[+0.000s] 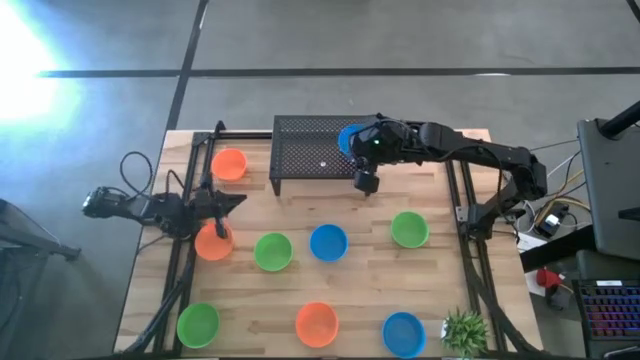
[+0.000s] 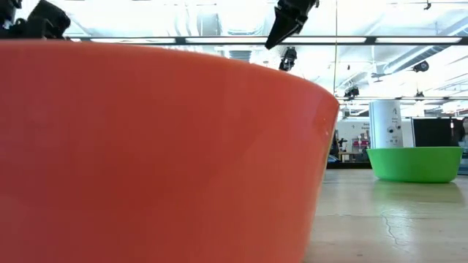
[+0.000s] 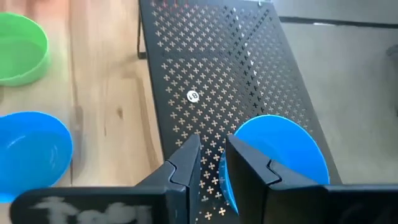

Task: Pick & Place Mini bowls
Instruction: Put the top orange bowl on the shelf

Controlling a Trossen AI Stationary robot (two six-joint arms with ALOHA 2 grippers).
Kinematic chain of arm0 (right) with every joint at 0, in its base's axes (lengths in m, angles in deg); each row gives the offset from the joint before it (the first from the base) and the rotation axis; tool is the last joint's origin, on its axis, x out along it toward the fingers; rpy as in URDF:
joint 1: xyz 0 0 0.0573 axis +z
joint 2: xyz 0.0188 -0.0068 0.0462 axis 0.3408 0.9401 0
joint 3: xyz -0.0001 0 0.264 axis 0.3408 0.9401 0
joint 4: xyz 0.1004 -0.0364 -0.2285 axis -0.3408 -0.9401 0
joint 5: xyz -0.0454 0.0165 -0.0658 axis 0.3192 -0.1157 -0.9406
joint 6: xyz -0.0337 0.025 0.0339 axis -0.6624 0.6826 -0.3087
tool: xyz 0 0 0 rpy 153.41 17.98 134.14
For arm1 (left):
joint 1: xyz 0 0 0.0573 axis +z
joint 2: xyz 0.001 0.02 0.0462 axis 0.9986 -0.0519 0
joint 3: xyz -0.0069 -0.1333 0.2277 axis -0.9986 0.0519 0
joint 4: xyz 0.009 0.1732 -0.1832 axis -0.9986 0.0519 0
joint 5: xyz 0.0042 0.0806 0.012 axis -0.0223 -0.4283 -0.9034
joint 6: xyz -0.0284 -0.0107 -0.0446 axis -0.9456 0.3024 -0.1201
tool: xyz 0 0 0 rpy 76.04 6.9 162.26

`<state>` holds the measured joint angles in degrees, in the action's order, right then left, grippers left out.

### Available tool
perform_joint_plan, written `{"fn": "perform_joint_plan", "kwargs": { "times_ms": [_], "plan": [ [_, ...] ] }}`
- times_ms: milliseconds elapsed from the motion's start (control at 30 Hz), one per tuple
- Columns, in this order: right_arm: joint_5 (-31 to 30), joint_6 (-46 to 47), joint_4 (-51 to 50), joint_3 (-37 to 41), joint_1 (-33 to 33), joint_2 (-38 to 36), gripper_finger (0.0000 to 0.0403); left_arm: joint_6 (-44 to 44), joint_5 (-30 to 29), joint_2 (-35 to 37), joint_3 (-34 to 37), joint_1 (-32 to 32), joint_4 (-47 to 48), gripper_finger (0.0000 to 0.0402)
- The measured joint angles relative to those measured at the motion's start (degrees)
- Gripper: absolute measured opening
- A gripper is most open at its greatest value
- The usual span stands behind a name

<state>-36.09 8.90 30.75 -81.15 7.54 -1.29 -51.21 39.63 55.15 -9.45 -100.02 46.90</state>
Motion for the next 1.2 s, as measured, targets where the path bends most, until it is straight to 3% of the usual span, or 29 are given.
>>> {"fn": "perform_joint_plan", "kwargs": {
  "times_ms": [200,533,1000,1200],
  "plan": [
    [0.0,0.1,0.2,0.0,0.5,-2.0,0.0066,-6.9,-8.6,-2.7,-5.0,0.0,6.2,0.0000],
    [0.0,1.5,0.3,0.0,0.8,-4.9,0.0072,-17.8,-14.0,-7.3,-15.8,0.2,21.7,0.0000],
    [0.0,3.1,0.4,0.0,1.8,-6.6,0.0064,-33.2,-13.6,-19.6,-29.2,1.4,42.4,0.0000],
    [0.0,3.0,0.4,0.0,1.8,-6.6,0.0061,-40.5,-8.3,-24.3,-33.2,3.3,50.6,0.0000]
  ]
}}
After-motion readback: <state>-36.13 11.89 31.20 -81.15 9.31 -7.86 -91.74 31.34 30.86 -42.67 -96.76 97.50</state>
